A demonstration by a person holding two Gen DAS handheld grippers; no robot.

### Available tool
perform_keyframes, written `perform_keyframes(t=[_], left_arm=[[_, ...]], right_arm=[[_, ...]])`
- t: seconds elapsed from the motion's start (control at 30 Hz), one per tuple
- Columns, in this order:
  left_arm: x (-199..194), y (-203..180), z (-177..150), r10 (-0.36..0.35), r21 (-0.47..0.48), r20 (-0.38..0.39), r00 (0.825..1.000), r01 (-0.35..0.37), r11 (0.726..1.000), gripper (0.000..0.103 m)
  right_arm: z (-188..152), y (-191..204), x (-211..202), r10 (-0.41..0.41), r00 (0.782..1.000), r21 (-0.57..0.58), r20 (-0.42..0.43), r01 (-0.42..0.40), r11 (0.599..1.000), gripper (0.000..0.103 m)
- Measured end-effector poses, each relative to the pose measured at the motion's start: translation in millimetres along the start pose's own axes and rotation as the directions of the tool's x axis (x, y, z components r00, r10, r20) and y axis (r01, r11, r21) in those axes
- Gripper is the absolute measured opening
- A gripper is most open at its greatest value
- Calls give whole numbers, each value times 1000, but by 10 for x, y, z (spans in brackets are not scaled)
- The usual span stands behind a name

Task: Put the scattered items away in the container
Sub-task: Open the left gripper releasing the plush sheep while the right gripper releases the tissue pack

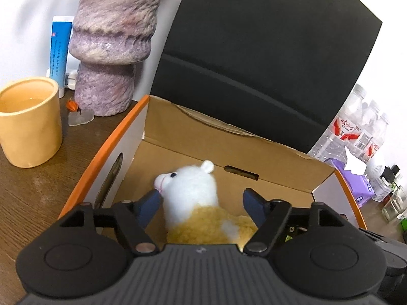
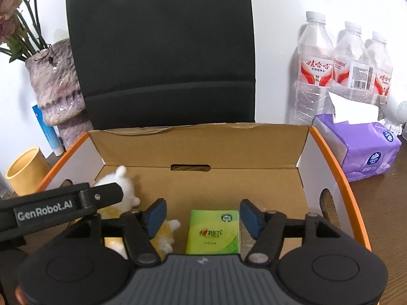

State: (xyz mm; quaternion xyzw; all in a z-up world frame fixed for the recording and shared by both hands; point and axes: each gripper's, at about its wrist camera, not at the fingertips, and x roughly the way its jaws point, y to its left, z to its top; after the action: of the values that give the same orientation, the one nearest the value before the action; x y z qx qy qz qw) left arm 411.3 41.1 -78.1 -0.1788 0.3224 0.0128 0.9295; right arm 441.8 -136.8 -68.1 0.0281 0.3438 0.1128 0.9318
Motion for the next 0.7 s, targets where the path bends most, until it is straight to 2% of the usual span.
perform_keyframes(t=[0.43, 0.57, 0.7], left_arm=[[6, -3, 4, 4, -4, -3, 1000, -4, 1000, 78], [-1, -9, 0, -22, -3, -6, 1000, 21, 1000, 86], [-11, -21, -10, -23, -6, -4, 1000, 23, 1000, 88]], right_arm=[[-1, -3, 4, -29, 1000, 6, -12, 29, 1000, 88], [-14, -1, 25, -45, 999, -3, -20, 45, 999, 93], [-21, 27, 18, -60, 998, -19, -19, 59, 998, 98]])
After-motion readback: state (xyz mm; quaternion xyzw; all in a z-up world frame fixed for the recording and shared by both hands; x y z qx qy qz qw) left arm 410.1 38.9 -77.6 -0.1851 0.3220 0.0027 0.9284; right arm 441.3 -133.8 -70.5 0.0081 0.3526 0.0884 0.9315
